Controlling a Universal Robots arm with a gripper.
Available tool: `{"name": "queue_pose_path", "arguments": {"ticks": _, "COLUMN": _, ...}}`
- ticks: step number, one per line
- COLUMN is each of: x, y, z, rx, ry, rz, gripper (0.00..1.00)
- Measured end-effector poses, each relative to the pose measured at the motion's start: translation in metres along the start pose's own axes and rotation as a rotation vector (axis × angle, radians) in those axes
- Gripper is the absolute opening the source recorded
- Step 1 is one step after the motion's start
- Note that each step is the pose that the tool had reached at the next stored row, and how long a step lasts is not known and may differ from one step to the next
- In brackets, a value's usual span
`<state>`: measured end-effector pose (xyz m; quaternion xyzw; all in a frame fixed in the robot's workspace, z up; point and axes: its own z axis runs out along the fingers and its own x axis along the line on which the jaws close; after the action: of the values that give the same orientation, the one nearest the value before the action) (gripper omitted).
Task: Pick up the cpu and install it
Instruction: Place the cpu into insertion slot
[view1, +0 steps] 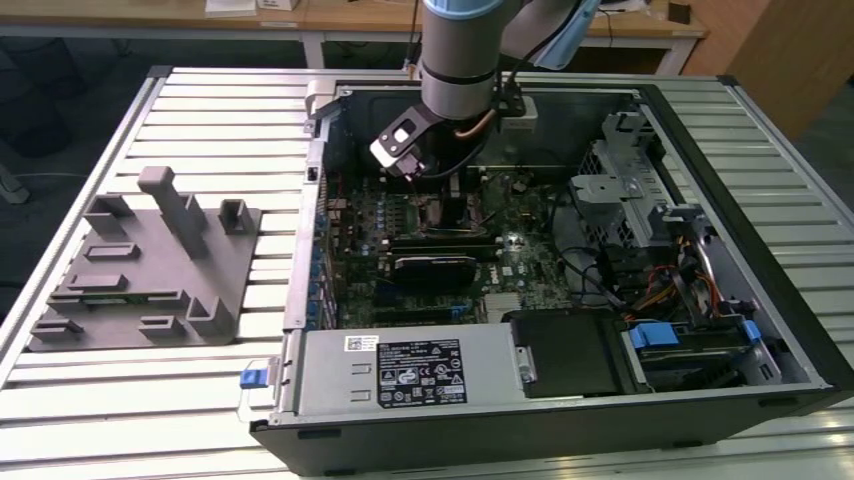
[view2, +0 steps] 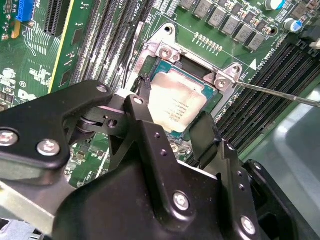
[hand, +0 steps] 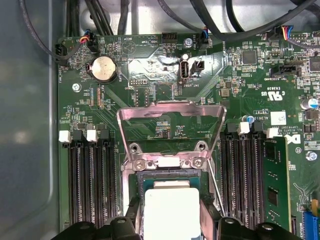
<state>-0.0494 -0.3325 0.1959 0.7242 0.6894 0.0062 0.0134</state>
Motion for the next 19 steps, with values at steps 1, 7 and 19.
{"name": "queue_pose_path", "arguments": {"ticks": 1, "x": 0.0, "y": 0.0, "z": 0.0002, "rx": -0.0001, "ry": 0.0002, "rz": 0.001, "gripper": 0.58}}
{"name": "queue_pose_path", "arguments": {"ticks": 7, "x": 0.0001, "y": 0.0, "z": 0.0011, "rx": -0.0003, "ry": 0.0005, "rz": 0.002, "gripper": 0.58}}
{"name": "queue_pose_path", "arguments": {"ticks": 19, "x": 0.0, "y": -0.0001, "z": 0.0017, "rx": 0.0002, "ry": -0.0002, "rz": 0.002, "gripper": 0.57}}
